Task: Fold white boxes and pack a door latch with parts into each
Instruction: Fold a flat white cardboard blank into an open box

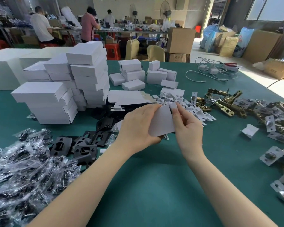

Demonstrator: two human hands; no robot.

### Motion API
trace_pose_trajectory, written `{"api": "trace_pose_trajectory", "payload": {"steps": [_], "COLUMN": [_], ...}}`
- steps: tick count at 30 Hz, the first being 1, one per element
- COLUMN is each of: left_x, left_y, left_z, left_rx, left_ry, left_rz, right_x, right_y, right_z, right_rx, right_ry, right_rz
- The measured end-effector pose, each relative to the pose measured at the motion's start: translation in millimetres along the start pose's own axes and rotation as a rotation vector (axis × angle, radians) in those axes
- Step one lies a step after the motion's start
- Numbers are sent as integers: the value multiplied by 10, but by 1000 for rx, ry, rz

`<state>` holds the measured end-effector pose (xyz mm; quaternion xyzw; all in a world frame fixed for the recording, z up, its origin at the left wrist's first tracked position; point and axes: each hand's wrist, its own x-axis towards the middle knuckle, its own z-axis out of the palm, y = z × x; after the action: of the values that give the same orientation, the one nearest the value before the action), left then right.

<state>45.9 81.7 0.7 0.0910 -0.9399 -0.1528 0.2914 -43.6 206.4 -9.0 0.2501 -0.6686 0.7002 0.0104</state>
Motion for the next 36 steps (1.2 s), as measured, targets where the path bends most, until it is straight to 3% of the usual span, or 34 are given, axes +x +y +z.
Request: {"api": "trace_pose_trajectory", "payload": {"steps": [17,24,29,31,36], "left_x": [19,32,39,47,63], "left_y": [34,-21,-55,-58,-11], "left_z": [-44,-90,-113,-117,-119], "left_rx": [-85,-79,-78,-78,-254], "left_ry": [-106,-109,-176,-156,-168], "left_rz": [-117,-139,-143,-150,-230], "right_x": [-7,-5,34,27,-97], "right_y": [-57,-37,-108,-103,19], "right_z": [-17,-37,-172,-154,30], "right_rx": [1,-202,-171,-182,-55], "right_ry": [-221,-519,-708,-661,-273], "right_rz": [6,-33,117,97,-123]}}
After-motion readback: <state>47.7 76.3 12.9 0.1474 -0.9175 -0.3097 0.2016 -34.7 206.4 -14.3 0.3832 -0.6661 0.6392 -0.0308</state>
